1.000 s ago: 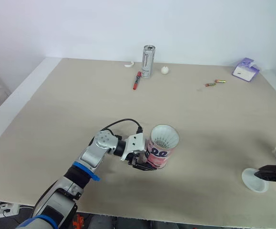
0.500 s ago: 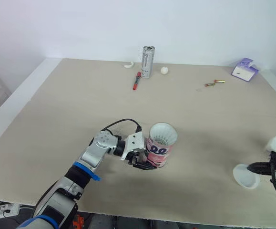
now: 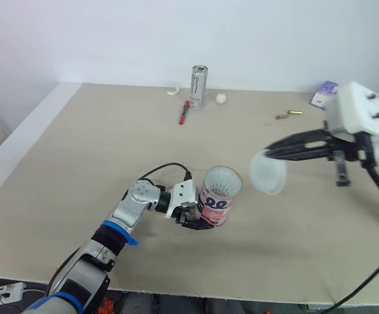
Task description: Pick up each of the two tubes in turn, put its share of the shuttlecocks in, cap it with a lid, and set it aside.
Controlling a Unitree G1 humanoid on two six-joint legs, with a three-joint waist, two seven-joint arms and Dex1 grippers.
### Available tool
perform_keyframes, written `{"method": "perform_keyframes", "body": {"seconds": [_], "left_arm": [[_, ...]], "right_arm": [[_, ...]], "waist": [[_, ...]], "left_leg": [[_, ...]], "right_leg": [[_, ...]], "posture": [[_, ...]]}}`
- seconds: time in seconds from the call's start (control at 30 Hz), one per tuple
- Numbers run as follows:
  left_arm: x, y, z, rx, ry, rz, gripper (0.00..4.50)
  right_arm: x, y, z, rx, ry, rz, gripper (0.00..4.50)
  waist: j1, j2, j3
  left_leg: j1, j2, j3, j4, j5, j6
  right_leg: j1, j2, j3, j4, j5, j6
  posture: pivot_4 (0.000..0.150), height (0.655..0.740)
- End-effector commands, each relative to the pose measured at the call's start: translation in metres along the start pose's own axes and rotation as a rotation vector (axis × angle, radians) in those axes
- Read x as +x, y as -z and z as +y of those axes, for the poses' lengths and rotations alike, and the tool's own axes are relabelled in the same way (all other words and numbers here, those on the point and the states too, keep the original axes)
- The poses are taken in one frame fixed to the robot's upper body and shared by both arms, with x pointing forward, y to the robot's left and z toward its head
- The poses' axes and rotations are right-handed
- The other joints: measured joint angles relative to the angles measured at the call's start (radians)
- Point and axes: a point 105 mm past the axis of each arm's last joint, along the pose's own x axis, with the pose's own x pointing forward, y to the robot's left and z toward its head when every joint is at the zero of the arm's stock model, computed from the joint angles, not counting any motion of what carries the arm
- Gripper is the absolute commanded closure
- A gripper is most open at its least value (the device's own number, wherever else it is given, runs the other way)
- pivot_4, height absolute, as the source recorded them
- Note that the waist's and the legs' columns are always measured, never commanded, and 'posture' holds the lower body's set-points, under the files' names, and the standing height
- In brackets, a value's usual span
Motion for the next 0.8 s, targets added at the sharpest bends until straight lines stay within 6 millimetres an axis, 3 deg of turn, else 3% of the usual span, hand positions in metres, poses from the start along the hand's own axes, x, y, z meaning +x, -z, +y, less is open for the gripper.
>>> {"method": "perform_keyframes", "body": {"seconds": [0.03, 0.3, 0.8], "left_arm": [[-0.003, 0.032, -0.003, -0.07, -0.023, 0.126, 1.25], [-0.007, 0.035, -0.004, -0.08, -0.034, 0.134, 1.25], [-0.009, 0.038, -0.004, -0.095, -0.045, 0.147, 1.25]], "right_arm": [[0.019, 0.003, -0.007, -0.066, -0.046, 0.043, 4.34], [0.03, 0.019, -0.013, -0.109, -0.086, 0.115, 4.34], [0.039, 0.025, -0.01, -0.151, -0.14, 0.14, 4.34]], "waist": [[0.001, 0.0, 0.0], [0.003, -0.002, -0.001], [0.003, -0.002, -0.001]], "left_leg": [[0.0, 0.0, 0.0, 0.0, 0.0, 0.0], [-0.005, 0.0, -0.003, 0.0, 0.0, 0.001], [-0.005, 0.001, -0.004, 0.0, 0.0, 0.001]], "right_leg": [[0.0, 0.0, 0.0, 0.0, 0.003, -0.004], [-0.002, -0.002, -0.007, -0.001, 0.003, -0.005], [-0.001, -0.001, -0.009, -0.001, 0.003, -0.005]], "posture": [[0.15, 0.74], [0.15, 0.74], [0.15, 0.74]]}}
